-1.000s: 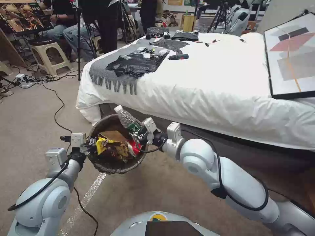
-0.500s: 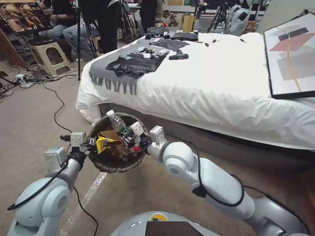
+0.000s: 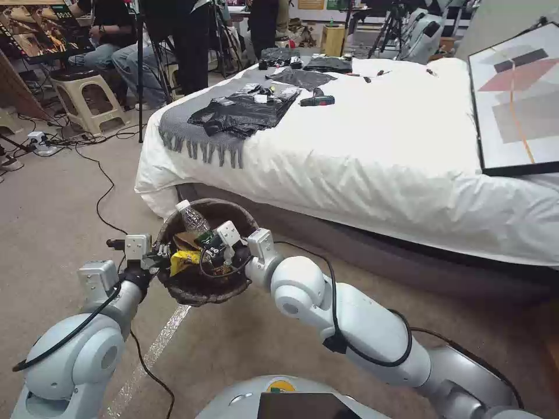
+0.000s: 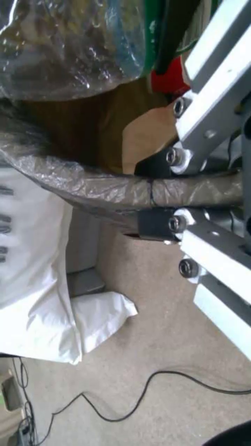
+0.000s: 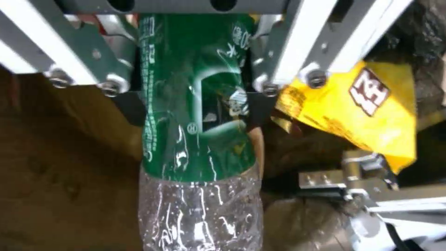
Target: Pick up the trash bin, then pick up the garbage from the floor and place it into the trash bin.
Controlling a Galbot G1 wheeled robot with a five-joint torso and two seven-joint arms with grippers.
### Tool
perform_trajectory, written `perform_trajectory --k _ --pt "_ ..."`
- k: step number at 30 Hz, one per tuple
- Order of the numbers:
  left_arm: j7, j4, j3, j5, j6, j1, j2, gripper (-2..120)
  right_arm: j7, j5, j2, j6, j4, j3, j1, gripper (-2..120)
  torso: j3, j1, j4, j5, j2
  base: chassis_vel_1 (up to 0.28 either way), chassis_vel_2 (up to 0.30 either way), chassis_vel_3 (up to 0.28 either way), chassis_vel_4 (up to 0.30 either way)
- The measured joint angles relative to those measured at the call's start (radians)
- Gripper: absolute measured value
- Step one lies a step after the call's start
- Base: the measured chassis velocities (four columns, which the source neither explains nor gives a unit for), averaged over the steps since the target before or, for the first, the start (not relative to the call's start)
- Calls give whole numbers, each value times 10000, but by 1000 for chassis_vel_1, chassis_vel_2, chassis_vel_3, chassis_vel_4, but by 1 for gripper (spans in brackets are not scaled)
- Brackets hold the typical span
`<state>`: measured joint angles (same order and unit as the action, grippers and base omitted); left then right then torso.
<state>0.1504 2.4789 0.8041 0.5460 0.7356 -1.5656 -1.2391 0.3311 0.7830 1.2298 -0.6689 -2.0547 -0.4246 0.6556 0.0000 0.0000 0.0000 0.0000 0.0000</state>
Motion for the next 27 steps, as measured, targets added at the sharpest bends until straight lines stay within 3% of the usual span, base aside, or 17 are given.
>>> perform_trajectory --k 18,27 --pt "-37 52 -41 -18 -3 -9 -101 2 321 -10 -63 139 -489 185 -160 98 0 0 0 0 0 0 0 0 0" --pt "-40 67 -42 -70 -3 -19 -184 2 369 353 -374 124 -1083 511 -390 100 0 0 -1 1 0 0 0 0 0"
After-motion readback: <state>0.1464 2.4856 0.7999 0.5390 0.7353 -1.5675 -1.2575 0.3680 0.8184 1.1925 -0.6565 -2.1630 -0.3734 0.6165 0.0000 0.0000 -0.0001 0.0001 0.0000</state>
